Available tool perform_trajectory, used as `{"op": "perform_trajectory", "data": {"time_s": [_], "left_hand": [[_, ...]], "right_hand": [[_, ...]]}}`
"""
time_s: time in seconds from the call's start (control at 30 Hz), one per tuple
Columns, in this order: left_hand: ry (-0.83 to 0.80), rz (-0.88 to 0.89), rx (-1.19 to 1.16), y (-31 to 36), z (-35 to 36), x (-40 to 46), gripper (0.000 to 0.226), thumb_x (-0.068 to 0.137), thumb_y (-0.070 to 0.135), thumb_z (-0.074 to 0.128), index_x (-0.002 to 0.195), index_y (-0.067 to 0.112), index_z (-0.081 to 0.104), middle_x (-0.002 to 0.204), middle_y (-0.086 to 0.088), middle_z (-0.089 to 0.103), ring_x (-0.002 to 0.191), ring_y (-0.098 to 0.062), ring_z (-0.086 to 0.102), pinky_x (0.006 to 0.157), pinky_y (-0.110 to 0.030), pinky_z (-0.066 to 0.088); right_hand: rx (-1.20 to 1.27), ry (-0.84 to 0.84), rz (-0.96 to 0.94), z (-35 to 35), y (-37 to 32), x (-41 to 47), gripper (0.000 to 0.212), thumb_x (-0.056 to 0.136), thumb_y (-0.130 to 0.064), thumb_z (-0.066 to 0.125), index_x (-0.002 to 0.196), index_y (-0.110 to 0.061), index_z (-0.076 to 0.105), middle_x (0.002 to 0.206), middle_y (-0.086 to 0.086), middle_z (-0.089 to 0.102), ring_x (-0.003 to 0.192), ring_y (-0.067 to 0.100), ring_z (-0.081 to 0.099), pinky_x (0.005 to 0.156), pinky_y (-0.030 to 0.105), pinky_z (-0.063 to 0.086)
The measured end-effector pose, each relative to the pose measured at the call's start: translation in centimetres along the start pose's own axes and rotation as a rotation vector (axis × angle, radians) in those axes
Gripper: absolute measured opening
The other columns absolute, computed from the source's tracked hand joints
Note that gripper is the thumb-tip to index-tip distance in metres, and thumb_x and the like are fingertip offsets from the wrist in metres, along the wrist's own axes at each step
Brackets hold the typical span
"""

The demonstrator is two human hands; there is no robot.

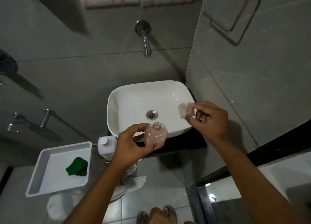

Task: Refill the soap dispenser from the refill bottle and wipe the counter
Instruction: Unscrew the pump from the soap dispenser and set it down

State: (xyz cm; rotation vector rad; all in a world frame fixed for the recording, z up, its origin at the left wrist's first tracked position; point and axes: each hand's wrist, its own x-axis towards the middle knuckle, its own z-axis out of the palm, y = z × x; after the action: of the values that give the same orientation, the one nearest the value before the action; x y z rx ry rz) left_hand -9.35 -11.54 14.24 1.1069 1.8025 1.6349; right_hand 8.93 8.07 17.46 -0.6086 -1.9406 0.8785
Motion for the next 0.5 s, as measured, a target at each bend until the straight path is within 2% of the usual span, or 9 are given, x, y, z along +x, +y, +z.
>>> {"op": "perform_trajectory", "data": {"time_s": [0.1,0.2,0.27,0.33,0.43,0.5], "left_hand": [[0.041,-0.032,0.029,-1.2,-1.6,-1.2,0.052,0.060,0.025,0.087,0.109,0.032,0.072,0.109,0.008,0.075,0.103,-0.011,0.073,0.089,-0.022,0.057],[0.048,-0.073,0.091,-2.1,-3.4,-2.6,0.056,0.058,0.027,0.090,0.111,0.035,0.072,0.110,0.012,0.075,0.105,-0.011,0.072,0.091,-0.025,0.058],[0.064,-0.097,0.104,-2.5,-4.4,-3.4,0.059,0.058,0.028,0.091,0.112,0.036,0.071,0.111,0.011,0.075,0.106,-0.013,0.072,0.092,-0.029,0.059],[0.081,-0.116,0.110,-2.7,-5.4,-4.1,0.061,0.057,0.030,0.093,0.114,0.034,0.071,0.113,0.009,0.075,0.106,-0.015,0.073,0.092,-0.033,0.059],[0.102,-0.102,0.152,-2.7,-6.9,-5.0,0.061,0.058,0.035,0.092,0.115,0.038,0.070,0.115,0.009,0.074,0.109,-0.017,0.071,0.093,-0.033,0.058],[0.128,-0.079,0.166,-2.6,-7.6,-5.5,0.061,0.059,0.035,0.091,0.115,0.044,0.070,0.116,0.011,0.074,0.111,-0.016,0.070,0.093,-0.028,0.057]], "right_hand": [[-0.161,-0.216,0.239,2.9,6.0,-4.8,0.038,0.073,-0.028,0.084,0.110,-0.031,0.075,0.098,-0.029,0.066,0.060,0.006,0.060,0.062,0.022,0.054],[-0.243,-0.414,0.389,6.1,9.8,-8.1,0.031,0.076,-0.029,0.085,0.106,-0.028,0.078,0.095,-0.014,0.071,0.068,0.001,0.065,0.071,0.023,0.055],[-0.258,-0.529,0.431,8.5,10.9,-8.9,0.020,0.082,-0.032,0.080,0.101,-0.026,0.078,0.095,-0.004,0.072,0.083,0.011,0.070,0.079,0.031,0.056],[-0.309,-0.616,0.432,10.7,11.3,-9.2,0.013,0.087,-0.033,0.075,0.097,-0.025,0.076,0.096,0.001,0.071,0.091,0.022,0.069,0.080,0.035,0.054],[-0.420,-0.699,0.387,13.3,11.3,-9.7,0.024,0.090,-0.036,0.070,0.107,-0.020,0.072,0.106,0.005,0.071,0.096,0.027,0.066,0.078,0.035,0.052],[-0.455,-0.726,0.382,14.5,11.3,-10.1,0.023,0.092,-0.036,0.065,0.108,-0.020,0.070,0.108,0.005,0.069,0.097,0.029,0.066,0.078,0.035,0.051]]}}
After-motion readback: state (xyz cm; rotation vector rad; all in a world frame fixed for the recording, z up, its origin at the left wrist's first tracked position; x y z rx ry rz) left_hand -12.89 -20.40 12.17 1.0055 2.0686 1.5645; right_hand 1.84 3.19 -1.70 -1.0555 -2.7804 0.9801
